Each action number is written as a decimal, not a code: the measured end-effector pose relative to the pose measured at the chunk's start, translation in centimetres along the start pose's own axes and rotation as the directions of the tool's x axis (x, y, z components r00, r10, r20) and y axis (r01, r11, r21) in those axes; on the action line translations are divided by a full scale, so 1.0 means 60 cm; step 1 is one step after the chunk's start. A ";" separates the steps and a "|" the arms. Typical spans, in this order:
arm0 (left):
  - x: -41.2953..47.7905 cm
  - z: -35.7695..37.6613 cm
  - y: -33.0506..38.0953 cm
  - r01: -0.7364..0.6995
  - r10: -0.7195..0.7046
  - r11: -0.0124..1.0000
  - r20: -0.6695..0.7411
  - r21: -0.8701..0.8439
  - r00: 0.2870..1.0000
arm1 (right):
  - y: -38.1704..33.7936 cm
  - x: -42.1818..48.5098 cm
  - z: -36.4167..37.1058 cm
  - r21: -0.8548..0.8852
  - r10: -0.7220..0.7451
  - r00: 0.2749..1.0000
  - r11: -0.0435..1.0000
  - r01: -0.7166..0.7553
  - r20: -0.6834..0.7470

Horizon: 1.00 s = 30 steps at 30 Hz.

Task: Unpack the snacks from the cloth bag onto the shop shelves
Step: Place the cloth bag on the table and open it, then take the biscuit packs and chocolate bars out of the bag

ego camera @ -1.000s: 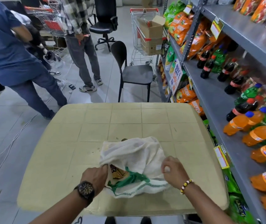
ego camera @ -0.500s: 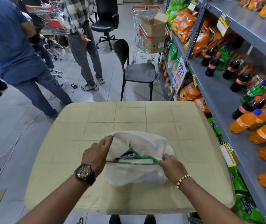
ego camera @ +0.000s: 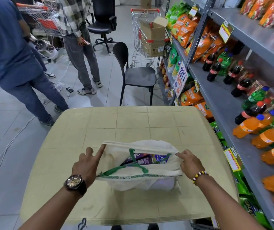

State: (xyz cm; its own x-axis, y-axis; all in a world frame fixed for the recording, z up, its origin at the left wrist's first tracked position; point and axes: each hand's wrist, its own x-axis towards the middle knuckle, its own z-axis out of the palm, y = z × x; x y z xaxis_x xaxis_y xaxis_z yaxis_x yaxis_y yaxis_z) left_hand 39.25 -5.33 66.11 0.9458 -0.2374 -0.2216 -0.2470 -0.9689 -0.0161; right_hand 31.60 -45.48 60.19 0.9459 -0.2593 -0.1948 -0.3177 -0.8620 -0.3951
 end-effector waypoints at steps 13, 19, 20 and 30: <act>0.047 0.004 -0.066 -0.191 0.204 0.921 0.002 -0.340 0.979 | -0.065 0.014 -0.062 0.396 0.041 0.998 0.916 -0.058 0.050; 0.091 0.010 -0.058 -0.223 0.216 0.974 0.478 -0.044 0.851 | -0.111 0.033 -0.048 -0.167 0.184 0.899 0.978 -0.126 0.399; 0.091 0.010 -0.060 -0.232 0.204 0.973 0.515 -0.011 0.833 | -0.118 0.034 -0.053 -0.190 0.176 0.910 0.975 -0.110 0.375; 0.191 -0.015 -0.100 -0.090 0.190 0.912 0.216 -0.401 0.958 | -0.166 0.129 -0.091 -0.300 0.072 0.929 0.953 0.043 0.363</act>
State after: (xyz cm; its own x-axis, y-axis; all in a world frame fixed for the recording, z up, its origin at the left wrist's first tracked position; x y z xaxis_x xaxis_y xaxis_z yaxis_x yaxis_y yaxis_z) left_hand 51.79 -2.28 64.57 0.8132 -0.3964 -0.4261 -0.2261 -0.8899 0.3963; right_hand 42.45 -41.25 67.51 0.8322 -0.1452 -0.5352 -0.2424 -0.9633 -0.1156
